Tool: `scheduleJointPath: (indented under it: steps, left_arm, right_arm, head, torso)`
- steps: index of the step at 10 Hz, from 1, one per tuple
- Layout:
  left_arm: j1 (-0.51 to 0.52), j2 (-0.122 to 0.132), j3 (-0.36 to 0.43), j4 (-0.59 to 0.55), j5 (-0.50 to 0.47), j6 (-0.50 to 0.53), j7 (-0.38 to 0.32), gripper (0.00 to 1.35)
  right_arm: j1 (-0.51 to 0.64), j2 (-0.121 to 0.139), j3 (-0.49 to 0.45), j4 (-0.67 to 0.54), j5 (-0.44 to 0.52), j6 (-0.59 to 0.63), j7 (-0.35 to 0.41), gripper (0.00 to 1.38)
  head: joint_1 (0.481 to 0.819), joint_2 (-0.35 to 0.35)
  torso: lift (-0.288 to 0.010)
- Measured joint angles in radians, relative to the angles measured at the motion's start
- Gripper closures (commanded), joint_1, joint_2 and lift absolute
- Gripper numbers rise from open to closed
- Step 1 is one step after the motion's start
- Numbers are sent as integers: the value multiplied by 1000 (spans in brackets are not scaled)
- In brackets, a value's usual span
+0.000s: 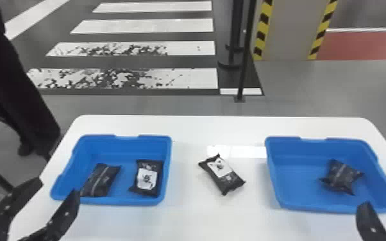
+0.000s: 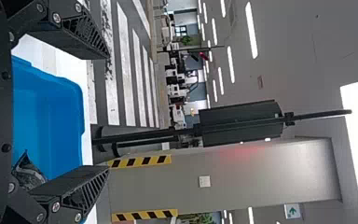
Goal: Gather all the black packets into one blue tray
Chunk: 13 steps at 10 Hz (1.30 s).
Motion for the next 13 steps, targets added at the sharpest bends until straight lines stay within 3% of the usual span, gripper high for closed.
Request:
scheduleJointPath:
  steps: [6, 11, 13]
  left_arm:
    - [-5, 1, -5, 0, 0, 19, -1, 409]
    - [-103, 65, -80, 0, -80, 147, -13, 409]
    - [-170, 78, -100, 8, -156, 206, -38, 403]
  right_arm:
    - [0, 0, 3, 5, -8, 2, 0, 188]
    - [-2, 0, 9, 9, -18, 5, 0, 188]
    - [-9, 0, 18, 15, -22, 5, 1, 188]
  head:
    - [695, 54]
    - [695, -5]
    - [695, -17]
  torso:
    - [-110]
    - [-110]
    - [-110]
